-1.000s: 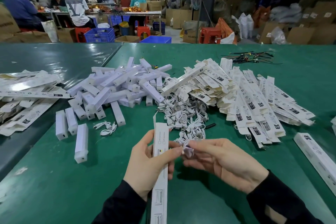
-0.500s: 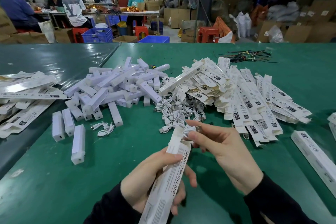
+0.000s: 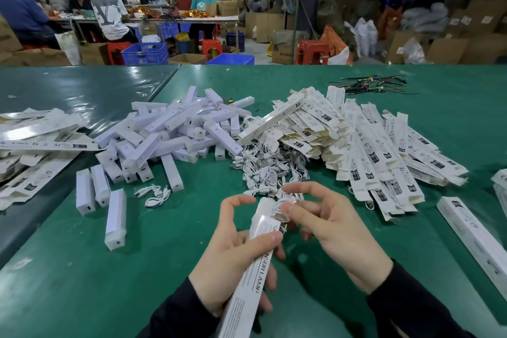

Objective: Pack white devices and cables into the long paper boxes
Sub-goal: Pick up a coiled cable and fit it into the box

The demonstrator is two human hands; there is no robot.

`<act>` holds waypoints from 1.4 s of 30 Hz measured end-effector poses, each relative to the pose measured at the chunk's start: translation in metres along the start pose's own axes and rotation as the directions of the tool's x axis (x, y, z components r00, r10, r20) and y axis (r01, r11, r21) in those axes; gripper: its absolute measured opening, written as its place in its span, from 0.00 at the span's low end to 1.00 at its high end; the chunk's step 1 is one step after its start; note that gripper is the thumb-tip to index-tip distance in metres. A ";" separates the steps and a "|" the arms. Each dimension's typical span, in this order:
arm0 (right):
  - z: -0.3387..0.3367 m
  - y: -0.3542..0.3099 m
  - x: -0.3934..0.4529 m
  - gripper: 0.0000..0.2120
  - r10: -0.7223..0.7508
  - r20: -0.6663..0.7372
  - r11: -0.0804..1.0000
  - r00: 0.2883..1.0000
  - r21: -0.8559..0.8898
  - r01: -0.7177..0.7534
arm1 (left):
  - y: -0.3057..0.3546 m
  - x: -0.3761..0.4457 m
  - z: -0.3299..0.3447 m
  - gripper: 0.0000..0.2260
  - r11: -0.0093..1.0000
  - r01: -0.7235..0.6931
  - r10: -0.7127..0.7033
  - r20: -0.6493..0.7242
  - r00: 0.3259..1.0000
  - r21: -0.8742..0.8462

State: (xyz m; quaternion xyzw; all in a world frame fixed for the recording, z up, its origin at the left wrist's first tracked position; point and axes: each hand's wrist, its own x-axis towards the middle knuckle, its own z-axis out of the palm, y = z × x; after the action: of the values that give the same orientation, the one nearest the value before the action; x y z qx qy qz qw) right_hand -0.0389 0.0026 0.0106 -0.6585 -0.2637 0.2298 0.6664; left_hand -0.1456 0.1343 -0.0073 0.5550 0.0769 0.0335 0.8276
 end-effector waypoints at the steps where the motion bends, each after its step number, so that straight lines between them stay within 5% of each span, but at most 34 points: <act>1: -0.001 0.000 0.000 0.17 -0.003 0.011 1.000 1.000 0.000 0.003 | 0.000 -0.001 0.000 0.18 1.000 -0.013 0.013 0.019 1.000 0.021; 12: 0.002 0.002 -0.001 0.09 -0.065 0.028 0.995 0.997 0.072 0.063 | -0.005 -0.002 0.006 0.22 1.000 -0.017 0.015 0.091 0.996 0.015; 19: 0.006 0.000 -0.005 0.19 -0.049 -0.016 0.999 0.999 -0.006 0.049 | -0.002 -0.004 0.009 0.21 1.000 -0.016 0.014 0.123 0.992 0.016; 24: 0.011 -0.001 -0.005 0.22 -0.016 0.087 1.000 0.996 -0.019 0.018 | 0.004 -0.005 0.009 0.20 1.000 -0.010 0.010 0.027 1.000 0.013; 29: 0.004 -0.001 -0.002 0.03 -0.009 0.010 1.000 1.000 0.029 0.009 | 0.002 0.000 0.013 0.20 0.994 -0.101 0.105 -0.172 0.979 0.032; 42: 0.011 0.000 -0.005 0.11 0.018 0.093 0.999 0.996 0.046 -0.023 | -0.001 0.001 0.012 0.17 0.985 -0.161 0.172 -0.259 0.951 0.063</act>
State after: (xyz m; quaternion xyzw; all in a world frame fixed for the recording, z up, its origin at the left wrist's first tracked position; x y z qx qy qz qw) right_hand -0.0497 0.0074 0.0105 -0.6339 -0.2820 0.2729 0.6665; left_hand -0.1429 0.1235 -0.0039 0.5669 0.1395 0.1750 0.7928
